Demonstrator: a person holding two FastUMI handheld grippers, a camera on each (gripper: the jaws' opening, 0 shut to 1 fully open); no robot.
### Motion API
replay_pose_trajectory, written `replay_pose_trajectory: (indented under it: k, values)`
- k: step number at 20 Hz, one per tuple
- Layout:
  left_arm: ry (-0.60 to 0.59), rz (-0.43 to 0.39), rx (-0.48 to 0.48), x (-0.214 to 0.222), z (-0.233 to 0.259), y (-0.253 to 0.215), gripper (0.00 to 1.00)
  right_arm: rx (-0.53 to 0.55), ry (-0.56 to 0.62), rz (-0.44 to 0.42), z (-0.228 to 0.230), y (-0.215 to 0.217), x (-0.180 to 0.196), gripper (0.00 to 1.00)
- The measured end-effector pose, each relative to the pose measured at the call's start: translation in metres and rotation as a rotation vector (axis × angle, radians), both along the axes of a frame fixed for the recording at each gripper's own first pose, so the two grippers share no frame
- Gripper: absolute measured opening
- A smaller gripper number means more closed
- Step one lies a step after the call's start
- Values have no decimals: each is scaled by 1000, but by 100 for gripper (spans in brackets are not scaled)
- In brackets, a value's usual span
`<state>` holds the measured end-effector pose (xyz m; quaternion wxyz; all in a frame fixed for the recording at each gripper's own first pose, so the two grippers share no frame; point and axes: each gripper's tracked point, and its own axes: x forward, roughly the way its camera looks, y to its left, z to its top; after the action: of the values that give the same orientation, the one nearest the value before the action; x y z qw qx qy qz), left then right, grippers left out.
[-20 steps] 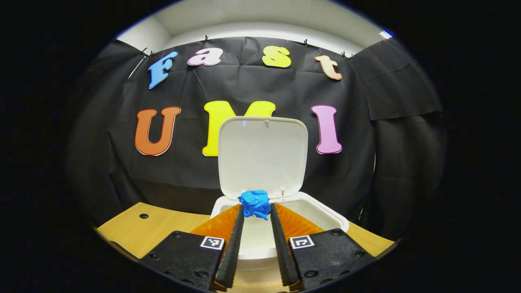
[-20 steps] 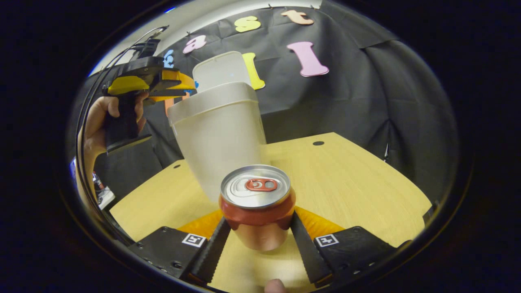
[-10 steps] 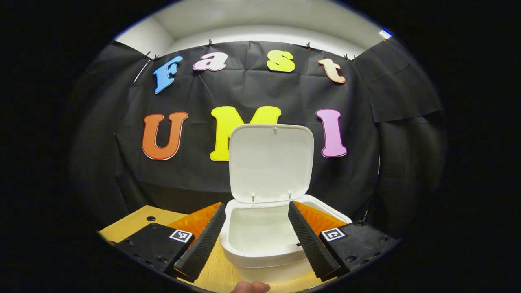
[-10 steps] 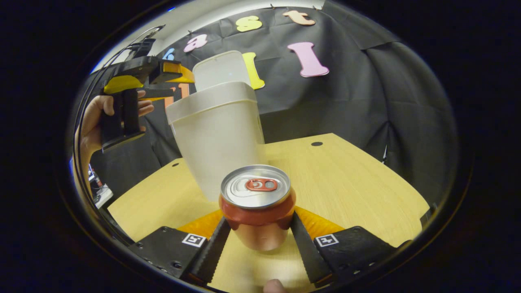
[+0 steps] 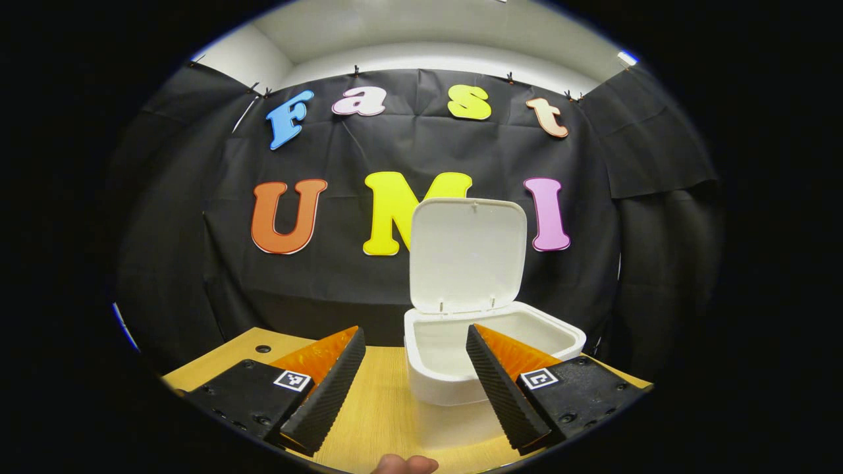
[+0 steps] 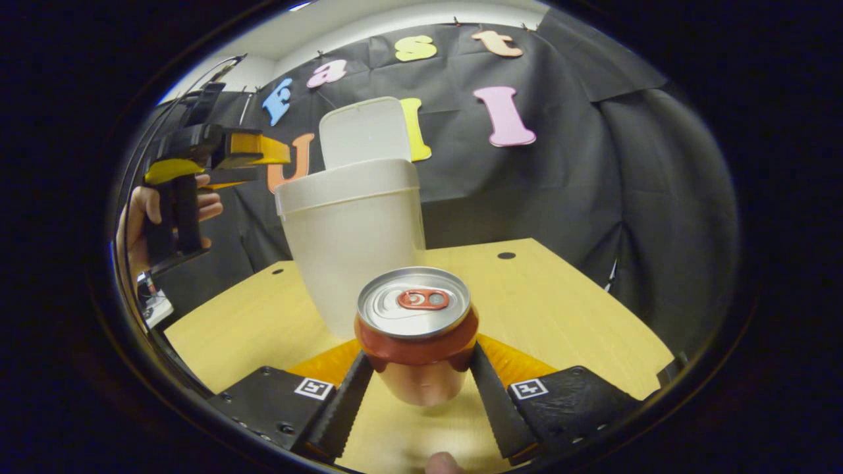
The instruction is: Press the lid of the desktop garbage bin to open it, pick up the crumpled paper on the desktop and throw it into the bin, then pick up the pop can on the desktop and drop it into the bin, and finally close the garbage bin lid.
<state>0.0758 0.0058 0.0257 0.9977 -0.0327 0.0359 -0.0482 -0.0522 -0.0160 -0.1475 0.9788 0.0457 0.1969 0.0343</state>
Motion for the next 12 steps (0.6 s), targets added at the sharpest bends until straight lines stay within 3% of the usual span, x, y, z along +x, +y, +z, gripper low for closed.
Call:
replay_pose_trajectory:
  k: [8, 12]
  values:
    - [27, 77, 50, -42, -37, 55, 99, -74, -135, 70, 94, 21, 37, 82]
    - [31, 108, 27, -60, -52, 71, 99, -64, -186, 166, 146, 51, 58, 82]
